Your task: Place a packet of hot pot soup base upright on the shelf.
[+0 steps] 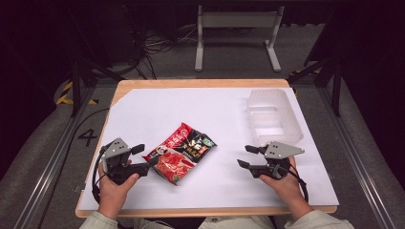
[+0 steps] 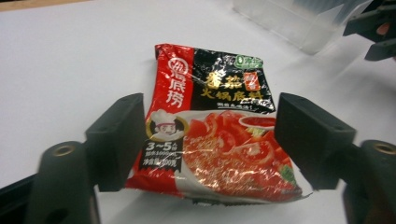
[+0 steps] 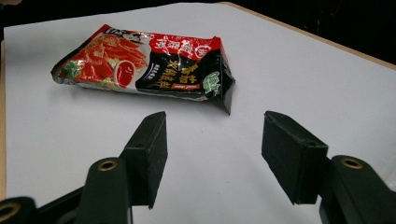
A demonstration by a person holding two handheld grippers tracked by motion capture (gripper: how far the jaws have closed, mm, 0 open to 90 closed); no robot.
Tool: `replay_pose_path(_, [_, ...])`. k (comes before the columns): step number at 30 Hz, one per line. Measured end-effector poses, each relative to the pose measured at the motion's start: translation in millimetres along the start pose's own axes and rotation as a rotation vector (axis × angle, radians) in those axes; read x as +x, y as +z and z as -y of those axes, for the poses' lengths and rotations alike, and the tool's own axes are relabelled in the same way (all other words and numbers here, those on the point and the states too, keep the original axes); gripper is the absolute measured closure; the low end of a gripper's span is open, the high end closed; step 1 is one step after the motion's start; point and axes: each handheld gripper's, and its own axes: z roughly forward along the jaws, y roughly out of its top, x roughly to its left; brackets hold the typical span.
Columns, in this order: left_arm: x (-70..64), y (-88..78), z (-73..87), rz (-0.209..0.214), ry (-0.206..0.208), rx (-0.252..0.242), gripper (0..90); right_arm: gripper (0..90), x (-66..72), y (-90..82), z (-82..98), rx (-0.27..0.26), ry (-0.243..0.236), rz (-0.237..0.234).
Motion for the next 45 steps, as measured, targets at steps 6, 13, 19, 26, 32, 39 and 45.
replay_pose_path(6, [-1.2, 14.4, -19.6, 0.026, -0.005, 0.08, 17.1, 39.9, 2.1, 1.2, 2.7, 0.013, -0.002, -0.007])
replay_pose_path(13, [3.5, 33.6, -37.7, 0.015, 0.003, 0.12, 18.7, 40.4, 3.0, 4.8, 6.2, 0.054, -0.006, -0.004])
replay_pose_path(19, [5.1, 49.4, -41.8, -0.007, 0.008, 0.123, 20.7, 40.4, 3.2, 4.6, 9.1, 0.068, -0.002, -0.002])
replay_pose_path(26, [12.8, 59.7, -54.7, -0.011, 0.008, 0.102, 20.3, 39.9, 2.0, 1.4, 13.0, 0.087, 0.009, 0.012])
replay_pose_path(32, [16.3, 71.3, -62.7, -0.002, -0.003, 0.082, 20.0, 39.2, 1.5, 1.0, 13.3, 0.079, 0.011, 0.015])
replay_pose_path(39, [21.2, 82.7, -72.2, 0.004, -0.008, 0.074, 19.9, 38.9, 1.9, 0.7, 13.4, 0.081, 0.014, 0.018])
replay_pose_path(45, [28.2, 90.6, -75.7, 0.001, -0.022, 0.075, 20.2, 38.2, 4.7, -6.3, 16.1, 0.077, 0.022, 0.034])
